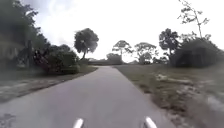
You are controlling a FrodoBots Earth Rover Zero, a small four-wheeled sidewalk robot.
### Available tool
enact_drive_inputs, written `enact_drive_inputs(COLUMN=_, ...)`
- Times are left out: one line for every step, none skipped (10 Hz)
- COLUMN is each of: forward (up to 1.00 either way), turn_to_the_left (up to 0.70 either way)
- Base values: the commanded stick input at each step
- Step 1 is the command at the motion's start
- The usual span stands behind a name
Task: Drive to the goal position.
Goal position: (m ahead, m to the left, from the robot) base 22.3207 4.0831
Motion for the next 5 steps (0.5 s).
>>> enact_drive_inputs(forward=0.85, turn_to_the_left=0.0)
enact_drive_inputs(forward=0.85, turn_to_the_left=0.0)
enact_drive_inputs(forward=0.85, turn_to_the_left=0.0)
enact_drive_inputs(forward=0.85, turn_to_the_left=0.0)
enact_drive_inputs(forward=0.85, turn_to_the_left=0.0)
